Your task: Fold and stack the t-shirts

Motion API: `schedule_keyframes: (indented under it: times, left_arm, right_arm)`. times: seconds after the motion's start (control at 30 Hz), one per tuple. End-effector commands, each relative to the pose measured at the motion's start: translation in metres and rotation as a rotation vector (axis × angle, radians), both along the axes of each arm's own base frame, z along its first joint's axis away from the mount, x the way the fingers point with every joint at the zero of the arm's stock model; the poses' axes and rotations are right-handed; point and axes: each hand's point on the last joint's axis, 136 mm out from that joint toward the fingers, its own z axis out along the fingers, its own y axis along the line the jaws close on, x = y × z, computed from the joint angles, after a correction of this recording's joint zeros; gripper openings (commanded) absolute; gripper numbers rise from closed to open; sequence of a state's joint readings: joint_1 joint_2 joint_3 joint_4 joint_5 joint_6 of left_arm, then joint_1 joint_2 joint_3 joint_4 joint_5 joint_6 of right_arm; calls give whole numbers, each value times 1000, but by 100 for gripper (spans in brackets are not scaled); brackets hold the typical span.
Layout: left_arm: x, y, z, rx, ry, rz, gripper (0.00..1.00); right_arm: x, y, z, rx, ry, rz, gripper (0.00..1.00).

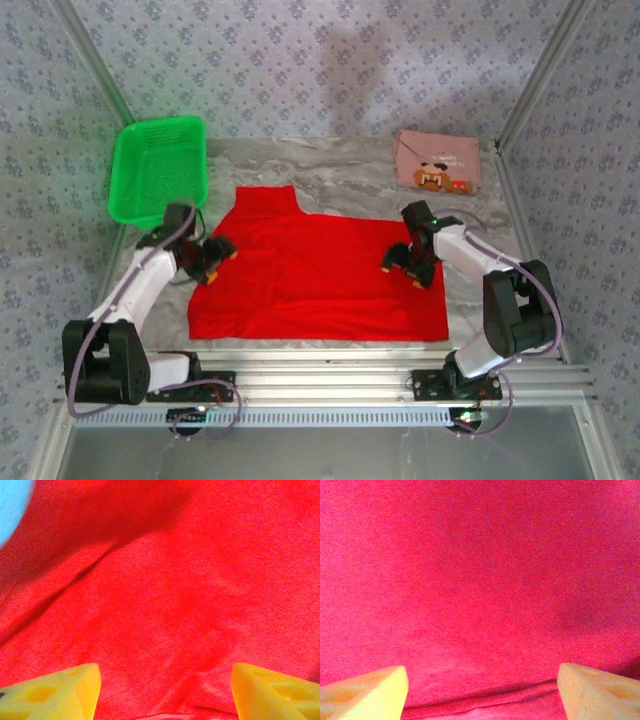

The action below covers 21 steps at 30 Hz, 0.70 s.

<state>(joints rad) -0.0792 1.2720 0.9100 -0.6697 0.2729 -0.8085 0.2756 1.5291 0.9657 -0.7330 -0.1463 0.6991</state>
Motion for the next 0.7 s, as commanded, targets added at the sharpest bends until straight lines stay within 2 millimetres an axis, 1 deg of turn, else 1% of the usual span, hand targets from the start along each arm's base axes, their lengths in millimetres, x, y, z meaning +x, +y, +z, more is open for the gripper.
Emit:
schedule_keyframes:
  times: [0.0, 0.07, 0.1, 0.13, 0.2, 0.23, 0.27, 0.33, 0.4, 0.43, 0.53, 0.67]
  left_arm:
    - [38, -8, 51, 29, -102, -106, 77]
    - [67, -14, 73, 30, -150, -167, 80]
    - [83, -17, 80, 36, -161, -199, 80]
    - [95, -20, 84, 36, -168, -223, 80]
    - [127, -28, 87, 19, -188, -285, 81]
    - [138, -31, 86, 14, -179, -309, 81]
    - [150, -33, 79, 17, -156, -337, 80]
    - [173, -31, 68, 35, -122, -357, 79]
    - [194, -29, 59, 46, -125, -367, 78]
    - [202, -26, 55, 51, -126, -363, 78]
    - [224, -17, 40, 40, -127, -340, 77]
    - [247, -7, 31, 41, -148, -331, 76]
  right_arm:
    - [21, -21, 36, 1, -61, 5, 82]
    - [37, -41, 43, -11, -72, -36, 82]
    - [46, -51, 45, -11, -71, -56, 82]
    - [58, -59, 50, -8, -82, -72, 82]
    - [79, -77, 45, -14, -76, -102, 82]
    - [87, -81, 41, -7, -68, -104, 81]
    - [97, -86, 40, 0, -62, -105, 80]
    - [112, -92, 27, -7, -36, -101, 77]
    - [127, -93, 18, 13, -16, -101, 76]
    - [133, -93, 15, 19, -11, -106, 74]
    - [145, -93, 5, 36, -2, -136, 73]
    - [154, -102, -5, 22, 7, -180, 70]
